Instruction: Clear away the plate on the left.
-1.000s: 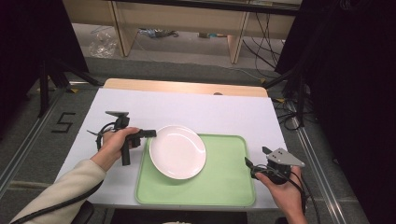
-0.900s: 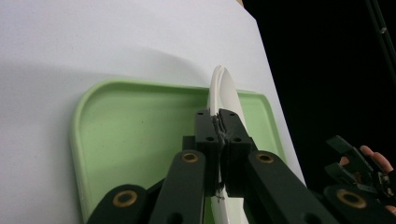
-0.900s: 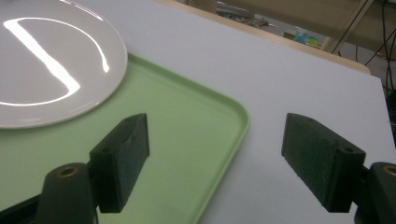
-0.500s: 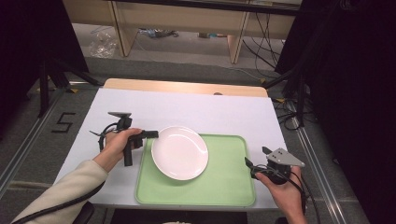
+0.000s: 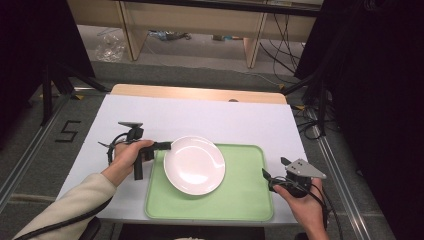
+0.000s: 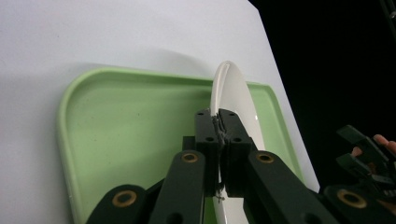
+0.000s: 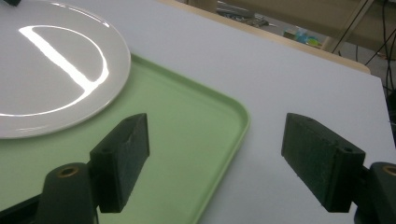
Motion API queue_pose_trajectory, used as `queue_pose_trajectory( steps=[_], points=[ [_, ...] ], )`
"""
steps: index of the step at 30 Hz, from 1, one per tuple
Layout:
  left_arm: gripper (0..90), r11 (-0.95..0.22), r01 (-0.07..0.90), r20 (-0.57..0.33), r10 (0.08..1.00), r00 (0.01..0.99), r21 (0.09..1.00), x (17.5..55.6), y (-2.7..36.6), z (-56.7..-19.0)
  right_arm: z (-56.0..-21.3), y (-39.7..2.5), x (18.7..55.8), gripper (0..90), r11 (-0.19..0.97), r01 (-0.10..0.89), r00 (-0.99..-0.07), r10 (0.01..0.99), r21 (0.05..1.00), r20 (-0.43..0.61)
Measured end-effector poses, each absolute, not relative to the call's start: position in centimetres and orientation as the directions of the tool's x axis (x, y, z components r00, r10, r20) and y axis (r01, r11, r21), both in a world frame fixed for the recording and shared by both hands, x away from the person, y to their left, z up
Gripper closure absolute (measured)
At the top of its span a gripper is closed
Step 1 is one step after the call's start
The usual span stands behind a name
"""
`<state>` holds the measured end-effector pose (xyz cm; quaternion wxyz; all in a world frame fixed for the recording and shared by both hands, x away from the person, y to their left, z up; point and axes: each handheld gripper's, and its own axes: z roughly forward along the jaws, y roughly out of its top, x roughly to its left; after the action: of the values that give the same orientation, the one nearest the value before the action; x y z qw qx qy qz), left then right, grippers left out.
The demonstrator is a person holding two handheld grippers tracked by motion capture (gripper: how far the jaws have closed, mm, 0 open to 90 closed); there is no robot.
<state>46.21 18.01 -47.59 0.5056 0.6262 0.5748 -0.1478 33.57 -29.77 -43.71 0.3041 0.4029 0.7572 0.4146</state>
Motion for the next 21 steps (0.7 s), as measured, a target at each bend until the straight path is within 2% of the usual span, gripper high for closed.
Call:
queue_pose_trajectory(
  steps=[21],
  points=[
    [85.7,0.093,0.867,-0.716,0.61,0.338,0.489,45.86,17.72,-48.5,-43.74,-29.75,33.53,24.2,0.333,0.364,-0.494,0.861,0.87,-0.123]
  ],
)
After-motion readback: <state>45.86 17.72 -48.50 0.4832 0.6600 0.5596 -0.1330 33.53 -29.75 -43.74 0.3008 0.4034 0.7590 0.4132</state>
